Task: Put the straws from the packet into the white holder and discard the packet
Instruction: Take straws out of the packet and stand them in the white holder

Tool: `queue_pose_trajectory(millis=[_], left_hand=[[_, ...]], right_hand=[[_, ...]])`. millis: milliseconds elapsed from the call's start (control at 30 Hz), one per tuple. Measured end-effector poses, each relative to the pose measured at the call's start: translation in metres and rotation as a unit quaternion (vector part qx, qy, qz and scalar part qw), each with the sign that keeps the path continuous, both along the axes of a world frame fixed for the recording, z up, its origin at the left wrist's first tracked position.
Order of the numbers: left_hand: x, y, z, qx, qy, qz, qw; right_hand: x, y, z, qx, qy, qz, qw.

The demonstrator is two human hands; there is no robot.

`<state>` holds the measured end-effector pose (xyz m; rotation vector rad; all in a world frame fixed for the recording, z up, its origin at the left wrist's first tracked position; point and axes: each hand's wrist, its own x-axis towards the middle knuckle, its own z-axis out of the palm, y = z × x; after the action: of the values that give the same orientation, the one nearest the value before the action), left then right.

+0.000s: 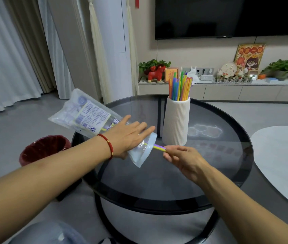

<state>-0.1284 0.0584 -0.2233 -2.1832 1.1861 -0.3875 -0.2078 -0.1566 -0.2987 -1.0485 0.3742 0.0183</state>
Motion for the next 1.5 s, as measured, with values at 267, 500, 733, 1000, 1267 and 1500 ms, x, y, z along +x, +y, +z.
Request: queue_pose_trajectory(millis=[267,500,733,1000,1267,1500], left_hand=[[0.015,0.011,-0.03,-0.028,0.217,0.107,0.97],[0.017,-0.003,-0.02,-0.06,0.373,0.167,0.911],[-0.023,-0.06,-0.016,-0.256,0.327,0.013,0.91],[-0.028,-0.078,-0.029,-0.35,0.358,-0.014,0.866],[0.005,-0.099,-0.028,-0.646,0.344,0.086,0.676],[0.019,-0.137,-0.015,-0.684,0.355,0.066,0.634]], right_hand=[[-0.023,-0.089,0.016,-0.082,-0.074,-0.171,0.979],[-0.057,-0.128,0.041,-0.227,-0.204,-0.196,0.932],[-0.078,-0.122,0.06,-0.254,-0.246,-0.158,0.922],[-0.058,-0.072,0.056,-0.178,-0.222,-0.072,0.956],[-0.016,-0.057,0.112,-0.323,-0.299,-0.253,0.862],[0.027,-0.061,0.156,-0.539,-0.284,-0.283,0.741]])
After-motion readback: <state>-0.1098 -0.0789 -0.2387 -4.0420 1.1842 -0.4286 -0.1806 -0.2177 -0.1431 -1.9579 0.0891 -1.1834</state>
